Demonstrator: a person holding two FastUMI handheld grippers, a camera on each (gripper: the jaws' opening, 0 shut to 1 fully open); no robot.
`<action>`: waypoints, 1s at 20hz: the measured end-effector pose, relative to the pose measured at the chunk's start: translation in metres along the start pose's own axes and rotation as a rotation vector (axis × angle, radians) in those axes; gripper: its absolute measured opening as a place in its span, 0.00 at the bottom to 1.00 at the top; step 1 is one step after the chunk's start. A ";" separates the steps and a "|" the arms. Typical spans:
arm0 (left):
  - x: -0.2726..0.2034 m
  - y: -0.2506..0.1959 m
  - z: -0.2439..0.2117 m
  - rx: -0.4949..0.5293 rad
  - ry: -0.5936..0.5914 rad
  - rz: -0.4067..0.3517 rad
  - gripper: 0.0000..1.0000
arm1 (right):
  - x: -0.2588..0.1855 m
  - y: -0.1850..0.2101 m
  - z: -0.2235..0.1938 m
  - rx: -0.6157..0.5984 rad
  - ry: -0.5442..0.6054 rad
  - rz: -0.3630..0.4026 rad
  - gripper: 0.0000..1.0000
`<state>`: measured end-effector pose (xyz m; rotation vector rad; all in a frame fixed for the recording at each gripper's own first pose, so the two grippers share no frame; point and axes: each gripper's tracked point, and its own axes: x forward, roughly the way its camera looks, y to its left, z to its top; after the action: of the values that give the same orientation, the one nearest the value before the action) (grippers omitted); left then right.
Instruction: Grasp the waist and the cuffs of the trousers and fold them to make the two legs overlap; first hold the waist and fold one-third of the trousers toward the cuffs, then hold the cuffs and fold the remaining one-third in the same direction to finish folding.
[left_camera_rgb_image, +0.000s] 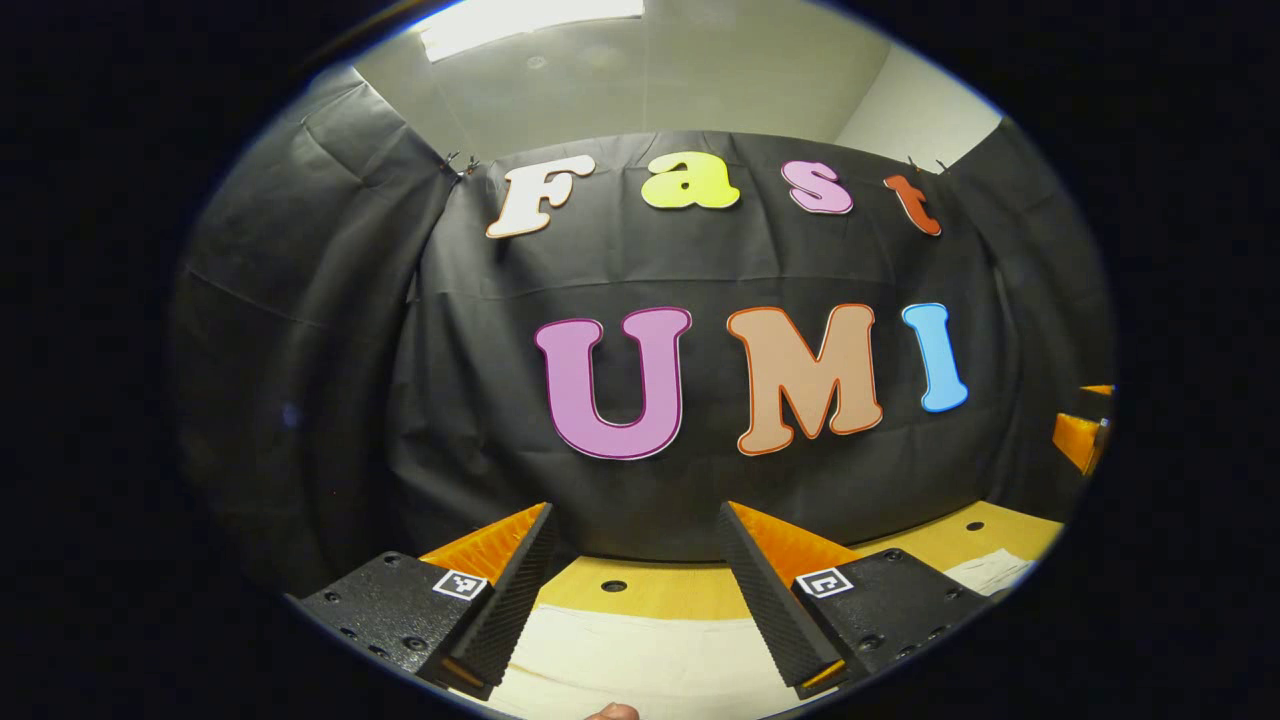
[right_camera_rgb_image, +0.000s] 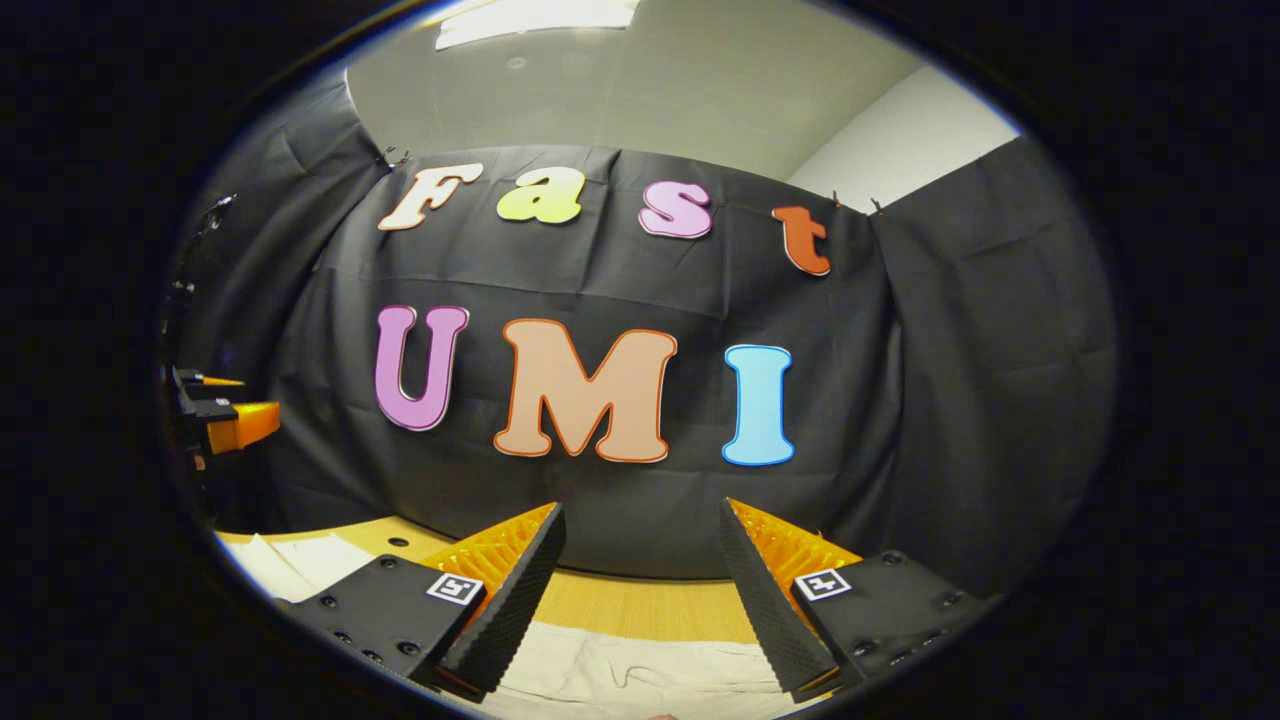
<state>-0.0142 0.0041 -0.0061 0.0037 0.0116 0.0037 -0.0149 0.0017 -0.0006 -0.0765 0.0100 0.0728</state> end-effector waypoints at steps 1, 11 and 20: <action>0.000 0.000 0.000 0.000 0.002 0.000 0.95 | -0.003 -0.007 -0.001 -0.029 -0.001 -0.003 0.97; 0.005 -0.003 0.007 0.013 -0.010 0.011 0.95 | -0.037 -0.075 -0.050 -0.304 0.121 -0.007 0.97; 0.005 -0.010 0.010 0.046 -0.017 0.015 0.96 | -0.068 -0.092 -0.122 -0.483 0.271 0.089 0.97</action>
<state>-0.0090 -0.0055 0.0039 0.0498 -0.0057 0.0181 -0.0769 -0.1037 -0.1142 -0.5683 0.2671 0.1527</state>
